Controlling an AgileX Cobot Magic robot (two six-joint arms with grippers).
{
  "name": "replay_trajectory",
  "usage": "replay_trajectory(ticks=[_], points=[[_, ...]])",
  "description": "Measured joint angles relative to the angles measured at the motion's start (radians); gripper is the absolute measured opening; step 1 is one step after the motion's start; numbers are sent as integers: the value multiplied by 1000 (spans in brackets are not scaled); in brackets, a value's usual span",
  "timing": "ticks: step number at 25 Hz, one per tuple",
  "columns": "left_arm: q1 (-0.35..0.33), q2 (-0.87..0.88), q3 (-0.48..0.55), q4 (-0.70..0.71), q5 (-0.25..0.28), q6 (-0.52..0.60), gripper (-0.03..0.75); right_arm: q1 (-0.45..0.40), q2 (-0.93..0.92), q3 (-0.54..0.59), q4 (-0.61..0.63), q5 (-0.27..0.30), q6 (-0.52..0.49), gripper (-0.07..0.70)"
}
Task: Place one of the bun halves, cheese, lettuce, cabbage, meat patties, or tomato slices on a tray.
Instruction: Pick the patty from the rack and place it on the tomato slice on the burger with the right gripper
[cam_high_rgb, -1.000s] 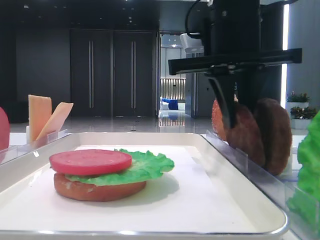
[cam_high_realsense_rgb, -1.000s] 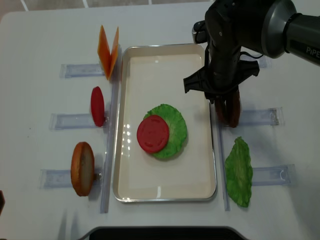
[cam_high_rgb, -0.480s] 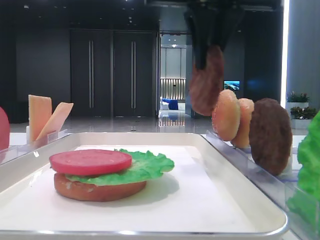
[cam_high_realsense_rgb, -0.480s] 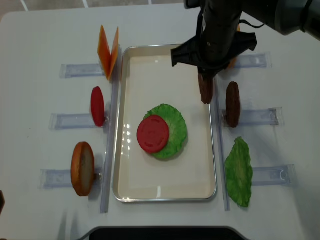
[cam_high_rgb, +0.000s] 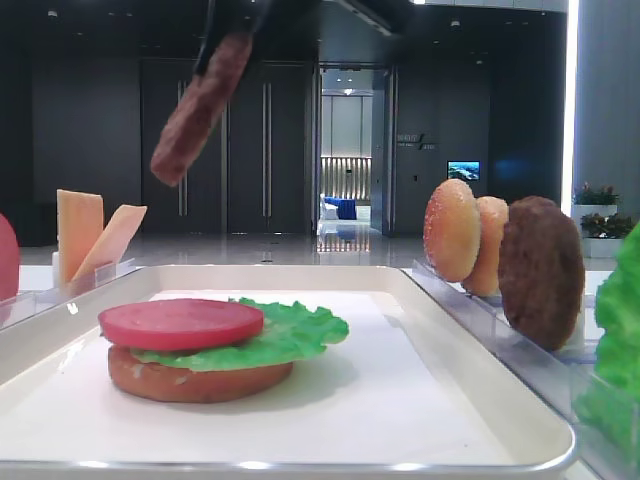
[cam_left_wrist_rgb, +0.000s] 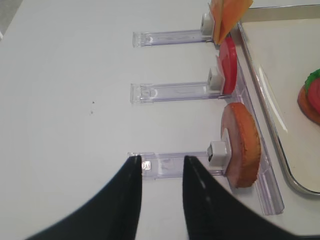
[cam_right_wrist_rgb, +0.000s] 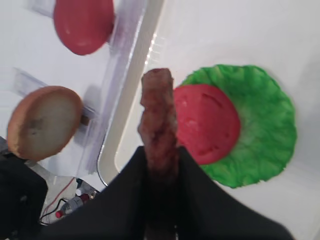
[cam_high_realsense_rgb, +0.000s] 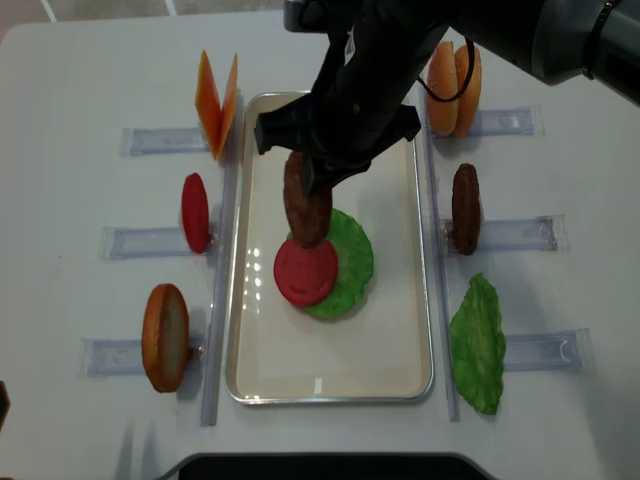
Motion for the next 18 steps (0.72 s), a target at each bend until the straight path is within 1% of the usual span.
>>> replay_trajectory(ticks=[2, 5, 7, 12, 18], points=[[0, 0, 0, 0, 0, 0, 219, 0, 10, 0, 41, -21, -42, 91], [0, 0, 0, 0, 0, 0, 219, 1, 29, 5, 71, -26, -86, 91], [0, 0, 0, 0, 0, 0, 219, 3, 37, 30, 93, -38, -106, 91], [0, 0, 0, 0, 0, 0, 219, 5, 43, 126, 137, -103, -168, 91], [0, 0, 0, 0, 0, 0, 219, 5, 46, 190, 184, -183, -234, 91]])
